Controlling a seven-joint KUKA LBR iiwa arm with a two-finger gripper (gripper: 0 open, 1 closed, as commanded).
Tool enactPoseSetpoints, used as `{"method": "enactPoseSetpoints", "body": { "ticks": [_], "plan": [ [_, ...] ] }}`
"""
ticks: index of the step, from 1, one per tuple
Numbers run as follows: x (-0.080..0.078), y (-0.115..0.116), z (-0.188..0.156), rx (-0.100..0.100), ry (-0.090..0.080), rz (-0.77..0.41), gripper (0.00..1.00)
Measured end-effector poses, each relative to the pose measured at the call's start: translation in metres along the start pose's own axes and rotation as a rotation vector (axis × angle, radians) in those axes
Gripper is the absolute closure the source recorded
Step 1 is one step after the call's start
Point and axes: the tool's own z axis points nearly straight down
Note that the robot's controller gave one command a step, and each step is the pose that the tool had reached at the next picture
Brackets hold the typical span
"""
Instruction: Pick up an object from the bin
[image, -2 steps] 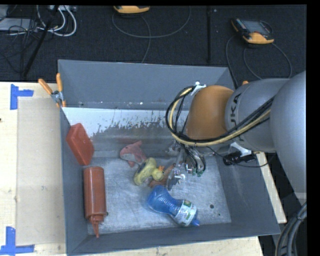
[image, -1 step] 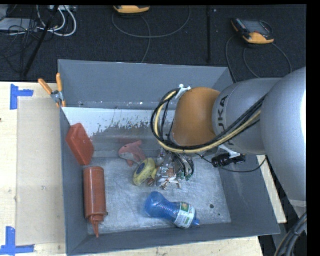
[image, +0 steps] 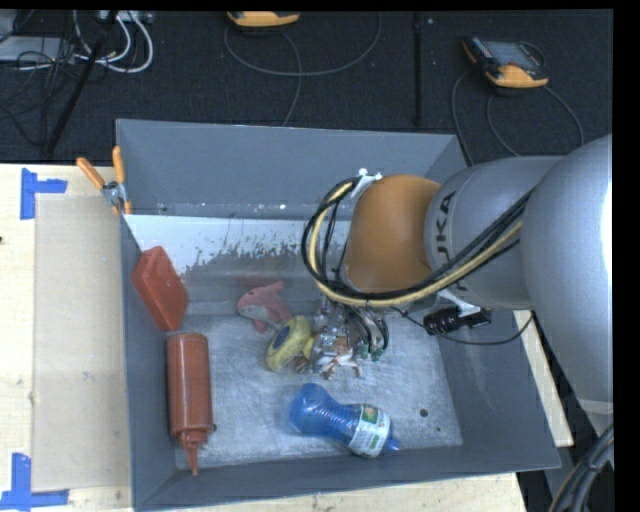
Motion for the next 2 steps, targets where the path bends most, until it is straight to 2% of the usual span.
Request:
{"method": "enactPoseSetpoints", "body": {
  "ticks": [1,2],
  "plan": [
    [0.000,0.000,-0.043,0.002,0.009,-0.001,1.00],
    [-0.001,0.009,-0.099,0.001,0.003,-0.021,1.00]
  ]
}}
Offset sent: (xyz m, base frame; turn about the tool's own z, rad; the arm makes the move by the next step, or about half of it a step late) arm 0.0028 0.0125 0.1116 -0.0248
